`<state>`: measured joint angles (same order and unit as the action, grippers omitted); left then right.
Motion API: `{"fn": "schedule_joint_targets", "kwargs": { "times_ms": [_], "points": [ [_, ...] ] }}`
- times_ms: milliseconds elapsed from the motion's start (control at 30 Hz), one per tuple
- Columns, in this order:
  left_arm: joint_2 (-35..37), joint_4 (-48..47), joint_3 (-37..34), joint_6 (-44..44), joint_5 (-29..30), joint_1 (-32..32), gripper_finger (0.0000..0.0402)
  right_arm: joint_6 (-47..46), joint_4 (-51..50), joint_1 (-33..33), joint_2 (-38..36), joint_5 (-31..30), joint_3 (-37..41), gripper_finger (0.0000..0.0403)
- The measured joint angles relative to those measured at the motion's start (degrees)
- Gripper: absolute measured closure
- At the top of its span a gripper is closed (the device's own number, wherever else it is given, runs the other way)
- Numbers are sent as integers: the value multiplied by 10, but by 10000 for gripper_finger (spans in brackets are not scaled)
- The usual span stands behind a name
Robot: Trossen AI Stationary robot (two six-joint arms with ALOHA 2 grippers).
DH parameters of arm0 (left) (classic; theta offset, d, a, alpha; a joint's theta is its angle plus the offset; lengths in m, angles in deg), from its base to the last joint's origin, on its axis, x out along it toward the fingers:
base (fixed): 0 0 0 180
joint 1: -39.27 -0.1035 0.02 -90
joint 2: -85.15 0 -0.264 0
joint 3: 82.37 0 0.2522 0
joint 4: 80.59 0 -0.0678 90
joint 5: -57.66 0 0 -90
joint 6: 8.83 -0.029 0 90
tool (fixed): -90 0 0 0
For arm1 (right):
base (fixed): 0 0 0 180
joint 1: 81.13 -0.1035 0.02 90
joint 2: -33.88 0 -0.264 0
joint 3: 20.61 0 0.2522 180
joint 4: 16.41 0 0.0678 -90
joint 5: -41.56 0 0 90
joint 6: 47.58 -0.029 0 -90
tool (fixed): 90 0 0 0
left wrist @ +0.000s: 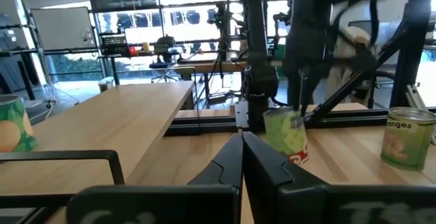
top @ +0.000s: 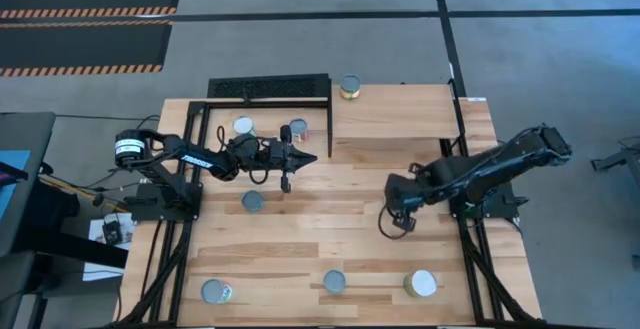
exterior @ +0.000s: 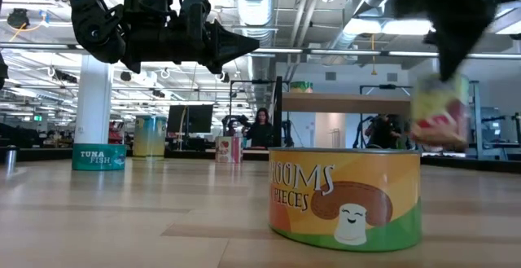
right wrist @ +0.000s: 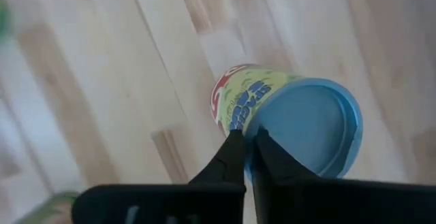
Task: Pick and place cans onto a shelf
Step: Put the canned spaghetti sauce on the shelf
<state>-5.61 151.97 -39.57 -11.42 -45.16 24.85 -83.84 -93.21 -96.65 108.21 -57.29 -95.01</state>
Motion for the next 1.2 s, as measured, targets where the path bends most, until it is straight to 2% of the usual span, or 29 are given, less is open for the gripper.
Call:
{"fn": "schedule_joint_targets", "kwargs": {
  "times_ms": [167,367,600,767,933,1200],
  "points": [
    [0,0,0,1,0,0,401,93,-2,64,0,-1,-95,393],
    [0,0,0,1,0,0,401,248,-29,193,26,-12,-216,386],
    [0,-1,0,1,1,0,401,468,-71,374,125,-24,-346,387],
    [0,0,0,1,1,0,401,579,-101,475,207,-22,-425,386],
    [0,0,0,1,1,0,401,636,-138,523,274,-25,-492,386],
    [0,0,0,1,1,0,401,693,-155,546,329,-30,-542,384]
  ]
}}
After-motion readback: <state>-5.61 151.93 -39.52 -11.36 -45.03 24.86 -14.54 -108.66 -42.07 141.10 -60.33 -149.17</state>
